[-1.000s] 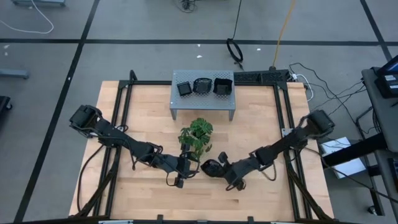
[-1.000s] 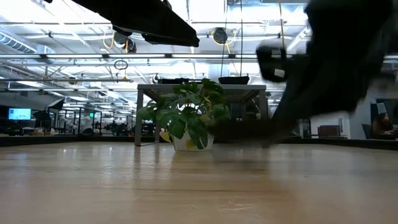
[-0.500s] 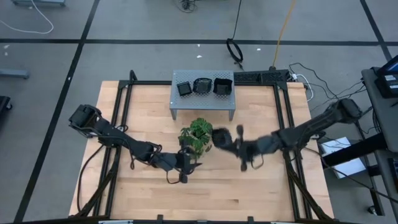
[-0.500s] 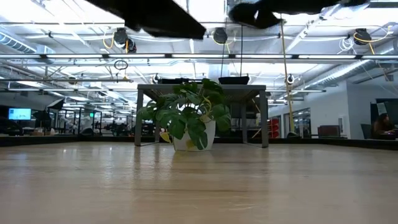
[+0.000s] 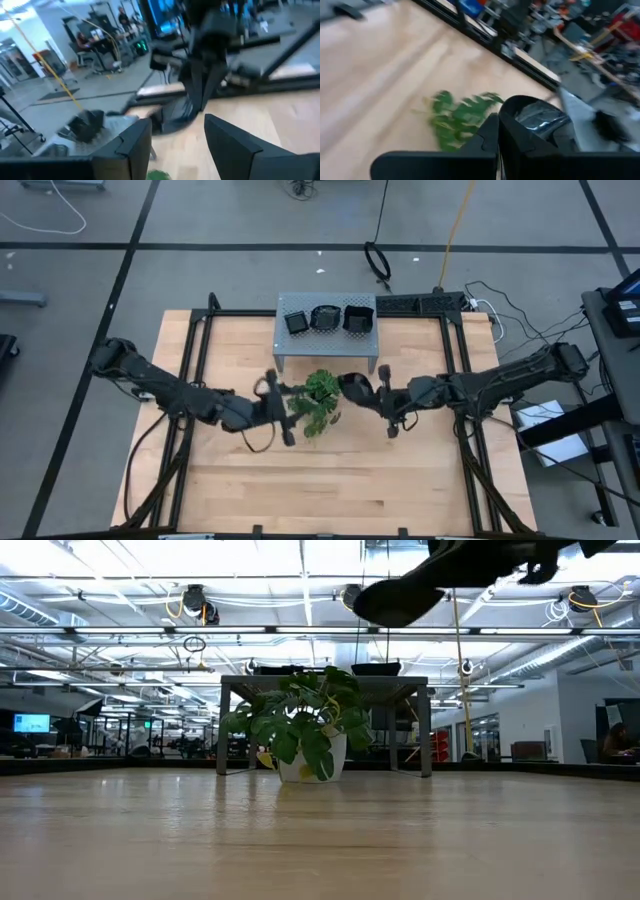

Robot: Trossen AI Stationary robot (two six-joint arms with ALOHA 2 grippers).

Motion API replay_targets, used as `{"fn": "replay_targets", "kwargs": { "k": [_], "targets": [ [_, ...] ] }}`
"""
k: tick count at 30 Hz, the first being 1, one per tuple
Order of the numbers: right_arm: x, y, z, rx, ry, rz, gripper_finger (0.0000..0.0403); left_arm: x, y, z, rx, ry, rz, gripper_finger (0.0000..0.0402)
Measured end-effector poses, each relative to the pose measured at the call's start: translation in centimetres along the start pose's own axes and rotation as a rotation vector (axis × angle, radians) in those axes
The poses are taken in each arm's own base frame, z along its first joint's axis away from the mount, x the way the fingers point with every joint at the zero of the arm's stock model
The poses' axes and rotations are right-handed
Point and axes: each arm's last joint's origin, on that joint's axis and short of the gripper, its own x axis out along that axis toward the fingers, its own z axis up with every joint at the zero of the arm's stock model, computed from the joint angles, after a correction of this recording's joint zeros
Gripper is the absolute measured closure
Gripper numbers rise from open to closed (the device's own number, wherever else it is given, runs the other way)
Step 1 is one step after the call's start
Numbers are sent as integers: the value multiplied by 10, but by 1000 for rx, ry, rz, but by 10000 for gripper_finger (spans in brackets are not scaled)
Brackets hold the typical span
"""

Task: Pick & Place Mini shaped plates
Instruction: Stack the black leaf shaped plate on top of the other black leaf shaped plate on the shelf

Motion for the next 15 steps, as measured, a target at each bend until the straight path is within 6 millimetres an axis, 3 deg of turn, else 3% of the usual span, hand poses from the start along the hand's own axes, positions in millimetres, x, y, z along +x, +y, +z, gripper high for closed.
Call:
{"fn": "replay_targets", "kwargs": {
  "k": [4,9,15],
  "targets": [
    [2,-10,-6,11,30,-52,402,-7,16,12,-36,-40,30,215],
    [9,-34,-9,156,31,-291,402,-11,33,20,-32,-54,113,215],
    [30,-63,-17,296,44,-377,402,-9,48,21,0,-47,186,215]
  ]
}}
